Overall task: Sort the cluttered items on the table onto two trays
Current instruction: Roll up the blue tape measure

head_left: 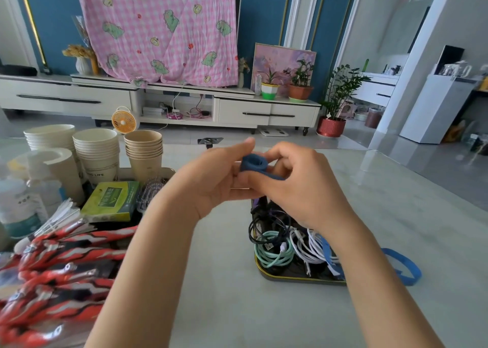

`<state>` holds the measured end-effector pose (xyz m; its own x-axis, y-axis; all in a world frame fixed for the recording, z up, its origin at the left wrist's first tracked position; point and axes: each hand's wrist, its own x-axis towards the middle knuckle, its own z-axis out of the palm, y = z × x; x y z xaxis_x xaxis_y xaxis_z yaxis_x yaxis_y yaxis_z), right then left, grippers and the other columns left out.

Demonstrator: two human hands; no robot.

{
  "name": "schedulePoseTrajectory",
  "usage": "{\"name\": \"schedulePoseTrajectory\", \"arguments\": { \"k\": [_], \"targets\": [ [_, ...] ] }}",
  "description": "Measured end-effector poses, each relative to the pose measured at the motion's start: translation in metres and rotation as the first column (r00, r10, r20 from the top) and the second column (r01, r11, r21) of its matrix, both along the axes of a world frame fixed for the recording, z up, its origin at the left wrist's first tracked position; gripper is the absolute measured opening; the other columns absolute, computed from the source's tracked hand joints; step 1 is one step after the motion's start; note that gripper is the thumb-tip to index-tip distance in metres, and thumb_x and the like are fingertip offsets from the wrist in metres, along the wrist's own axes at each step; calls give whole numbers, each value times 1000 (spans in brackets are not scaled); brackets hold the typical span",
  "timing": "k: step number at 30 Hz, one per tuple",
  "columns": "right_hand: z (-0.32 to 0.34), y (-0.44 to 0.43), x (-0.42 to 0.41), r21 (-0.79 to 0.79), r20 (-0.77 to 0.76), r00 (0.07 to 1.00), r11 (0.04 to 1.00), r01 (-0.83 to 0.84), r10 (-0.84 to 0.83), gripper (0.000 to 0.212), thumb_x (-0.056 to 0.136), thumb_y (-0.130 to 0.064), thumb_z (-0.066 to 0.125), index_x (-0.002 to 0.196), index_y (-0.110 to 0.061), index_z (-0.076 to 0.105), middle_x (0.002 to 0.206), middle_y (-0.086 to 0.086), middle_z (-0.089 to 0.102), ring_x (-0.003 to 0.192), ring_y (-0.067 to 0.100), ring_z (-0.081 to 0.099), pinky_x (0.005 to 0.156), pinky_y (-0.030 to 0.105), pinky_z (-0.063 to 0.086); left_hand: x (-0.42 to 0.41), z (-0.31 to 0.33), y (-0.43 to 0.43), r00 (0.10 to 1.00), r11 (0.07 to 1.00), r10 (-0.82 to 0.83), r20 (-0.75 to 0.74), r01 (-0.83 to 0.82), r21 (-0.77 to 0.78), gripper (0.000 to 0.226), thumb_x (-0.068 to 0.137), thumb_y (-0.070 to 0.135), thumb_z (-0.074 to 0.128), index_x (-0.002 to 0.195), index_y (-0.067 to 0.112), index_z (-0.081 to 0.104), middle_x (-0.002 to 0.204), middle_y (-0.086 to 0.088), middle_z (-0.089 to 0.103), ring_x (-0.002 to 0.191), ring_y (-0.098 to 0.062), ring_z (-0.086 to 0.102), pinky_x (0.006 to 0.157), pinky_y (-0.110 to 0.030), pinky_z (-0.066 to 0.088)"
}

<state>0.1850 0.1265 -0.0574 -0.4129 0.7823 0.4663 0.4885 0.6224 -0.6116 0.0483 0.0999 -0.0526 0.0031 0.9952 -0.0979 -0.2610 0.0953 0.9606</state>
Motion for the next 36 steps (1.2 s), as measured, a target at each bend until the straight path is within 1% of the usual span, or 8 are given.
{"name": "schedulePoseTrajectory", "arguments": {
  "k": [3, 9, 14, 21, 24, 27, 31, 36],
  "targets": [
    [-2, -3, -5, 100, -5, 985, 980, 171, -171, 36, 72, -51, 70, 84, -23, 52, 60, -14, 52, 61, 11, 54, 54, 27, 38, 17, 0, 5, 981, 999, 40, 191, -42, 7, 38, 96, 29, 44, 117, 0, 58, 82, -9, 69, 60, -13, 67, 55, -26, 57],
    [-6, -3, -7, 213, -12, 960, 937, 276, -280, 40, 77, -51, 66, 84, -16, 46, 69, -5, 59, 69, 23, 58, 57, 34, 44, 19, -4, 7, 982, 990, 119, 149, -129, 59, 21, 95, 15, 48, 104, 0, 61, 82, -11, 70, 59, -14, 67, 56, -25, 57],
    [-2, 3, 1, 33, 26, 1000, 999, 6, -7, 34, 75, -39, 74, 99, -24, 55, 56, -8, 53, 52, 5, 48, 51, 23, 37, 2, -2, 2, 997, 997, 63, 37, -64, 49, 22, 95, 14, 45, 101, 1, 62, 83, -13, 72, 61, -16, 68, 58, -25, 58],
    [-1, 4, 8, -239, 116, 939, 927, -290, 324, 36, 78, -25, 73, 102, -45, 55, 62, -7, 61, 55, 1, 52, 58, 24, 41, -31, -2, -14, 951, 985, -170, -258, 161, -53, 33, 73, 21, 53, 97, 1, 63, 82, -14, 73, 70, -21, 72, 65, -28, 59],
    [-3, 3, 3, -130, 101, 963, 963, -237, 251, 26, 82, -28, 69, 106, -31, 63, 61, -6, 59, 53, 1, 51, 59, 22, 41, -31, -2, -14, 960, 986, -165, -227, 157, -52, 34, 77, 27, 51, 97, 3, 64, 83, -15, 73, 73, -21, 72, 65, -27, 59],
    [-6, 2, -3, 28, 69, 995, 997, -70, 68, 22, 85, -37, 64, 102, -25, 61, 58, -4, 56, 51, 6, 49, 51, 19, 34, -23, -1, -7, 993, 1000, -26, -119, 26, -1, 37, 95, 32, 42, 103, 3, 64, 86, -18, 72, 71, -21, 71, 63, -28, 59],
    [-7, -3, -7, 195, 54, 984, 969, 155, -168, 26, 84, -43, 62, 95, -20, 53, 57, -6, 53, 57, 15, 53, 50, 30, 36, -4, -1, -2, 998, 996, 25, -51, -20, 82, 31, 95, 26, 46, 108, 3, 62, 97, -20, 70, 76, -24, 68, 68, -31, 59],
    [-6, -2, -7, 161, 41, 988, 977, 142, -150, 29, 83, -42, 63, 96, -19, 52, 59, -4, 54, 57, 15, 54, 49, 30, 36, -1, -3, 0, 994, 993, 73, -86, -64, 100, 20, 94, 13, 49, 102, 2, 63, 99, -22, 68, 75, -24, 66, 67, -30, 58]
  ]
}}
